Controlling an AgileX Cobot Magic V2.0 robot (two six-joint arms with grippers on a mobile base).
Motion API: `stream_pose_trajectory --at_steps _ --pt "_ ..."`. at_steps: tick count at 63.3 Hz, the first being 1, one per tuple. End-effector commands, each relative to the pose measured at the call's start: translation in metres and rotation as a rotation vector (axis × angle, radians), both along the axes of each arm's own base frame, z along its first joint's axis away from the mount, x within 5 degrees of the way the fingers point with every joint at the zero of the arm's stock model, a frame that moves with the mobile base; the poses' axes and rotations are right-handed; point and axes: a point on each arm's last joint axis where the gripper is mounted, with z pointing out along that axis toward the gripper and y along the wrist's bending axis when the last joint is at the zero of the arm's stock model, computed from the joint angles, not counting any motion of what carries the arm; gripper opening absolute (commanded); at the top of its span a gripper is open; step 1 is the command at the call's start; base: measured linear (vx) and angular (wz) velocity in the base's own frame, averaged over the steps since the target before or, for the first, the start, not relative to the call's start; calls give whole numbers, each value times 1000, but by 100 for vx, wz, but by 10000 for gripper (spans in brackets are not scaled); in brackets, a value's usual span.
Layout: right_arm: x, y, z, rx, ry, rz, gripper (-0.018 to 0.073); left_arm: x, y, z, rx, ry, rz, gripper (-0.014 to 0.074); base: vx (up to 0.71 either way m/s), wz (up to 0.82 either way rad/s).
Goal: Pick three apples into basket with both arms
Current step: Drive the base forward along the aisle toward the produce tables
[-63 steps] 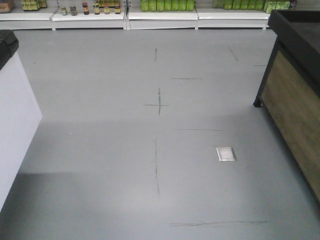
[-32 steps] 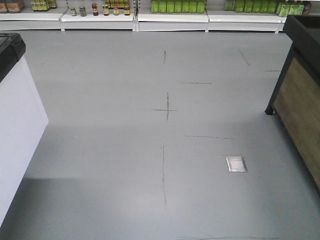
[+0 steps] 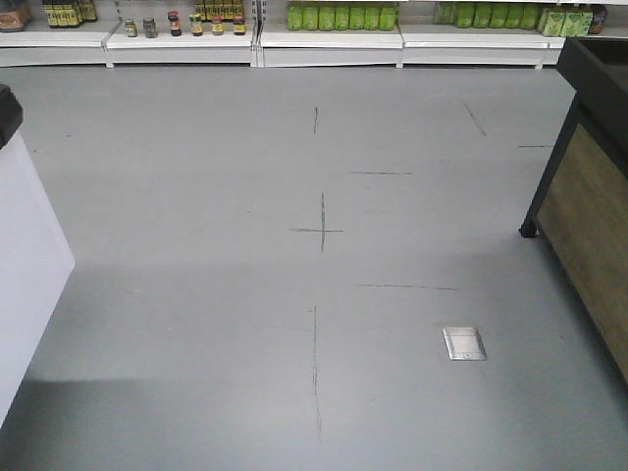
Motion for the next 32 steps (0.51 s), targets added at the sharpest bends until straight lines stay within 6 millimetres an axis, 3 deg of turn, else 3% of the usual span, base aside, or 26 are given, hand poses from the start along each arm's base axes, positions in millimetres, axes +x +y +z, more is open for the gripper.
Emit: stream_pose_trajectory --at_steps 1,32 --pt "-1 1 3 -13 -77 7 -7 -1 0 6 -9 -83 3 -6 21 -6" --pt "-1 1 3 -13 -77 7 -7 -1 0 6 -9 -83 3 -6 23 -8"
